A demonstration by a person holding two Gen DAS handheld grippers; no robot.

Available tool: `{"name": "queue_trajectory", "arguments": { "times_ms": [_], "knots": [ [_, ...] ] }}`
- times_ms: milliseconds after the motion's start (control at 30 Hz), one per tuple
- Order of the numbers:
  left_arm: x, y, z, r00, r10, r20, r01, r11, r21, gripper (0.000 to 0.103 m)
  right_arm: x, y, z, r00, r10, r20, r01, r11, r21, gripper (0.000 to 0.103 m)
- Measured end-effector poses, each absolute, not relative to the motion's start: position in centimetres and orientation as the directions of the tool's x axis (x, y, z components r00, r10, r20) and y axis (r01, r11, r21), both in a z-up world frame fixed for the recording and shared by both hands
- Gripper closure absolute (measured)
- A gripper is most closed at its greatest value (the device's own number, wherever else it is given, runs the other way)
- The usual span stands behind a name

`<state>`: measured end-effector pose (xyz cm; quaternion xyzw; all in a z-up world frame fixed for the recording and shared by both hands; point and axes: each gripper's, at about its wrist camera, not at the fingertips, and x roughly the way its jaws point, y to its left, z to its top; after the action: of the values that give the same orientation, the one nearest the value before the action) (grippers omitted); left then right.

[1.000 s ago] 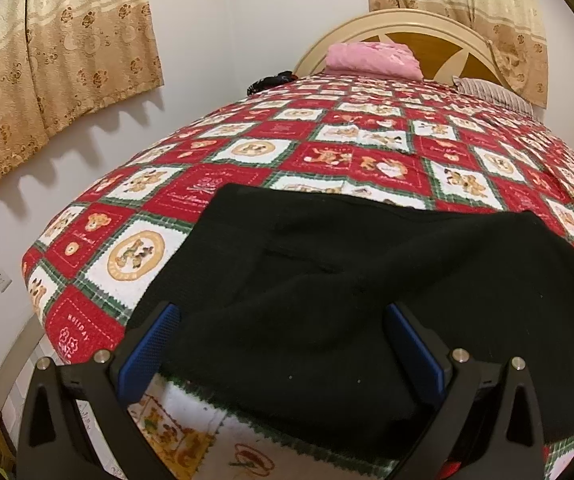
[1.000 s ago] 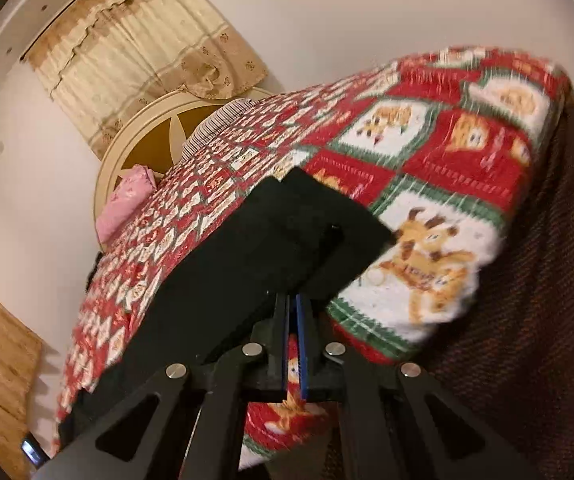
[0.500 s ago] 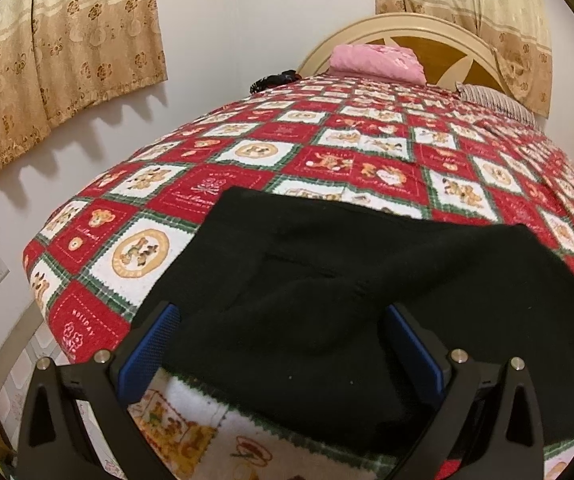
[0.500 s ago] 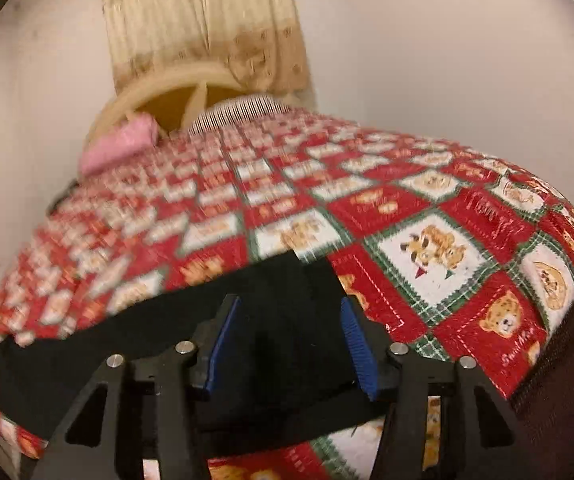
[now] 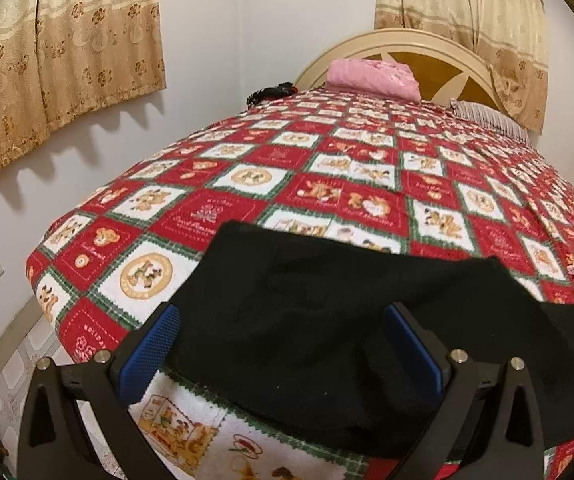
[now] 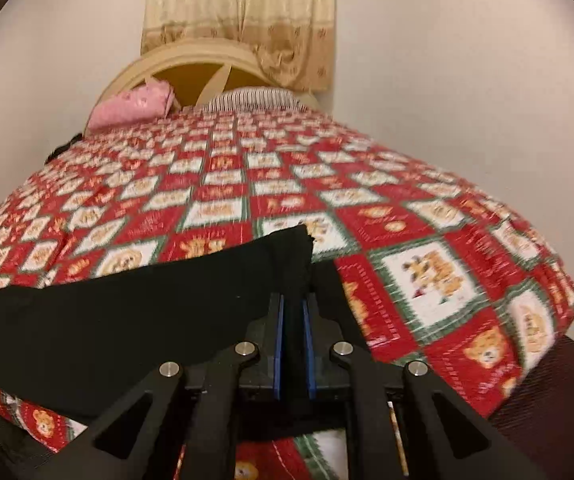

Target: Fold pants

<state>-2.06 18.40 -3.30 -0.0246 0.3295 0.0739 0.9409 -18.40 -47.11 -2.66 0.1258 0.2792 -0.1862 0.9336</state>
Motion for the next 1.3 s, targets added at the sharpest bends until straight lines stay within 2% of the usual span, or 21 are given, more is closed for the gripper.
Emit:
{"name": "queue_trajectory", "arguments": {
  "times_ms": [200,267,367,400,467,533,600,700,800,900,1067,1100,1167,1233,1300],
  "knots": [
    [-1.9,17.5,-2.7,0.784,0.105,-0.612,-0.121,0.993,0.015,0.000,-17.7,-46.9,-5.8,0.703,-0.311,-0.640,0.446,0.893,0.056,0.094],
    [-1.8,17.1,-2.9,0.776,0.102,-0.623,-0.110,0.994,0.025,0.000,-17.9,-46.6,-6.2,0.734,-0.340,-0.588,0.443,0.896,0.034,0.091],
    [-2.0,16.9,-3.1,0.771,0.117,-0.626,-0.104,0.993,0.057,0.000,-18.6,-47.0,-5.2,0.725,-0.335,-0.601,0.457,0.888,0.056,0.084],
    [-2.2,16.9,-2.9,0.774,0.125,-0.621,-0.104,0.992,0.070,0.000,-19.1,-47.1,-4.7,0.728,-0.347,-0.591,0.478,0.875,0.076,0.081],
    [-2.5,17.1,-2.6,0.778,0.135,-0.613,-0.109,0.991,0.079,0.000,-21.2,-46.7,-2.5,0.740,-0.453,-0.497,0.569,0.815,0.105,0.081],
    [-2.7,17.0,-2.2,0.784,0.130,-0.607,-0.104,0.991,0.078,0.000,-21.8,-44.6,-0.5,0.766,-0.489,-0.417,0.570,0.816,0.090,0.070],
    [-2.9,16.2,-1.8,0.795,0.116,-0.596,-0.083,0.993,0.082,0.000,-20.8,-41.8,0.7,0.847,-0.371,-0.380,0.453,0.879,0.152,0.068],
    [-3.0,12.7,-1.7,0.805,0.060,-0.590,0.010,0.993,0.115,0.000,-17.0,-36.9,0.8,0.915,-0.071,-0.397,0.197,0.937,0.287,0.068],
    [-3.2,9.4,-2.5,0.798,0.010,-0.602,0.098,0.985,0.145,0.000,-11.0,-29.1,0.1,0.880,0.217,-0.422,-0.045,0.924,0.380,0.068],
    [-3.2,7.1,-3.7,0.780,-0.012,-0.626,0.161,0.970,0.181,0.000,-6.7,-21.9,-0.2,0.828,0.375,-0.417,-0.213,0.898,0.386,0.068],
    [-2.4,8.2,-5.5,0.731,-0.001,-0.683,0.160,0.972,0.170,0.000,-2.0,-13.4,-1.3,0.750,0.439,-0.495,-0.354,0.898,0.261,0.068],
    [-2.3,8.9,-6.0,0.722,-0.002,-0.692,0.154,0.975,0.157,0.000,-0.6,-12.6,-2.3,0.714,0.422,-0.559,-0.360,0.906,0.224,0.068],
    [-2.5,10.4,-6.3,0.713,-0.050,-0.700,0.143,0.987,0.075,0.000,1.4,-13.4,-3.8,0.716,0.284,-0.638,-0.256,0.957,0.139,0.068],
    [-2.3,12.0,-6.8,0.691,-0.108,-0.715,0.127,0.992,-0.028,0.000,2.2,-15.4,-3.7,0.721,0.257,-0.643,-0.177,0.966,0.188,0.071],
    [-2.5,12.0,-6.9,0.699,-0.105,-0.707,0.132,0.991,-0.016,0.000,2.4,-16.1,-2.7,0.735,0.224,-0.640,-0.145,0.974,0.175,0.072]
  ]
}}
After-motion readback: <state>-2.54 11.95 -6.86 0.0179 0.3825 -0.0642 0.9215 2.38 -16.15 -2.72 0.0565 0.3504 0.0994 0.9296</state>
